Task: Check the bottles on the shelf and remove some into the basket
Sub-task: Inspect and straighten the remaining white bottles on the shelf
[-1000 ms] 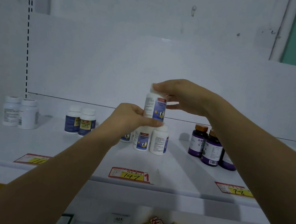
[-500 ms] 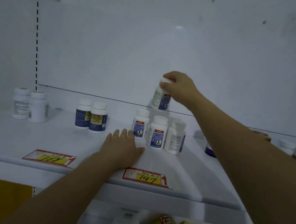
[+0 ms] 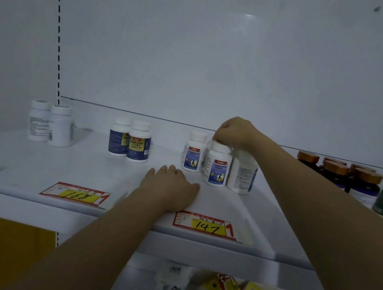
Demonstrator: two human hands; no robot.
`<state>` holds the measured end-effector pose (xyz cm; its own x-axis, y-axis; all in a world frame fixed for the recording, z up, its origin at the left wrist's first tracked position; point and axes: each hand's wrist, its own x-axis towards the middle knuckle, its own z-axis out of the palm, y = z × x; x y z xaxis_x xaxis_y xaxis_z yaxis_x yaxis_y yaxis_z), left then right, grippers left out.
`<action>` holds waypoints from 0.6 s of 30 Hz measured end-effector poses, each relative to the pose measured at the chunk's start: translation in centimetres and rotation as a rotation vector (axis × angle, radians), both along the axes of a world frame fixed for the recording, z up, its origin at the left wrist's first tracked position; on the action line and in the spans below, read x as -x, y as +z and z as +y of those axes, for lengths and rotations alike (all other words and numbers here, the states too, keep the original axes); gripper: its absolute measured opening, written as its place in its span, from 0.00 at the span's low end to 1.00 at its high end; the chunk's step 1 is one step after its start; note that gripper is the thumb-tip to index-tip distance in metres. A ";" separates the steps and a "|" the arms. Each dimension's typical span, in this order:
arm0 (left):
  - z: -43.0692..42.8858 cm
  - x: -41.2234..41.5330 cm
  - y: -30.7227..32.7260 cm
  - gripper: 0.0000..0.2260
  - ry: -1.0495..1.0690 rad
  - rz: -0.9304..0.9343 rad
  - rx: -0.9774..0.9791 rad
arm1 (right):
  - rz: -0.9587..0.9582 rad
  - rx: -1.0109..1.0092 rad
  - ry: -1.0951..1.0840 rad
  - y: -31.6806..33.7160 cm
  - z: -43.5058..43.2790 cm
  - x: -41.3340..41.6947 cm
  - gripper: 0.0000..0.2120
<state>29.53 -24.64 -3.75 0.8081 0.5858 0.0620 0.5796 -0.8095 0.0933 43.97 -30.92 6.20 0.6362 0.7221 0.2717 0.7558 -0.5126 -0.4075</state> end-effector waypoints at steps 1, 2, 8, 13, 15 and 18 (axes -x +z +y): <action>0.0 0.0 0.0 0.31 0.001 0.002 -0.002 | -0.001 0.000 -0.003 -0.1 0.0 0.0 0.19; 0.0 -0.1 -0.1 0.31 0.002 0.004 -0.003 | -0.009 0.011 -0.005 -0.1 -0.1 0.1 0.19; -0.1 0.0 -0.1 0.30 -0.003 0.021 -0.006 | -0.066 0.048 -0.029 1.3 -0.7 -0.5 0.20; 0.2 -0.1 -0.1 0.30 -0.002 0.024 -0.007 | -0.003 0.129 -0.111 3.2 -2.8 -1.8 0.17; 0.2 -0.1 -0.2 0.30 -0.003 0.025 -0.006 | 0.140 0.157 -0.118 2.6 -3.2 -2.0 0.16; 0.1 -0.1 -0.1 0.30 -0.003 0.029 -0.005 | 0.188 0.153 -0.149 1.2 -2.7 -2.4 0.14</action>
